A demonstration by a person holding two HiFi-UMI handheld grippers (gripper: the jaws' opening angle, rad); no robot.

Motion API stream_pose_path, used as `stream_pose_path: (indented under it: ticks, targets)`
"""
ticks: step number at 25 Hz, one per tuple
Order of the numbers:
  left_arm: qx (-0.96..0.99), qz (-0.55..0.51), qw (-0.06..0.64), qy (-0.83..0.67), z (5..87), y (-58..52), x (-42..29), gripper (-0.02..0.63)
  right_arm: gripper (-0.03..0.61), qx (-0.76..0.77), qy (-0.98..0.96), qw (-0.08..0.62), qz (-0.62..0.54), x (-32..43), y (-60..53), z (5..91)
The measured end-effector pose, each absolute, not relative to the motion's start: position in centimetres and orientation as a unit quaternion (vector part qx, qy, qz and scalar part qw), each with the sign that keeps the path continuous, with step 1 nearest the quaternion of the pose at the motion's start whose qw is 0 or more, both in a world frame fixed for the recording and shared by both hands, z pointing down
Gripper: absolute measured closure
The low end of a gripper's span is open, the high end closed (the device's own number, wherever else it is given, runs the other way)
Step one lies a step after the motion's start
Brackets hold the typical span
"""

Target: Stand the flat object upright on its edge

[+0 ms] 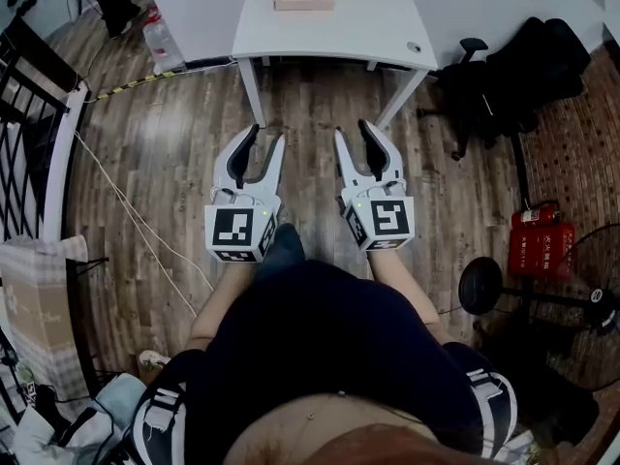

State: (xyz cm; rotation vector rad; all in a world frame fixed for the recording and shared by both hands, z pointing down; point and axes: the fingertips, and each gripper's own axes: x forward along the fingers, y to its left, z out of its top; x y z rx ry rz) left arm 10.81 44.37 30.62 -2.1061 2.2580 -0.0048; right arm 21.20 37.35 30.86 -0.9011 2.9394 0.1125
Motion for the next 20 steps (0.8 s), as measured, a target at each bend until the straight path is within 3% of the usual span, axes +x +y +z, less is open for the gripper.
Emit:
stream_pose_path:
  ticks: [12, 20]
  targets:
    - [-0.703, -0.005, 0.027, 0.711, 30.3, 28.8, -1.4, 0.454, 0.407, -0.313, 0.949, 0.013, 0.014, 9.2, 22.1, 31.8]
    - [-0.715, -0.006, 0.001, 0.699, 32.1, 23.6, -5.1, 0.454, 0.407, -0.31, 0.951, -0.001, 0.004, 5.4, 18.4, 33.2]
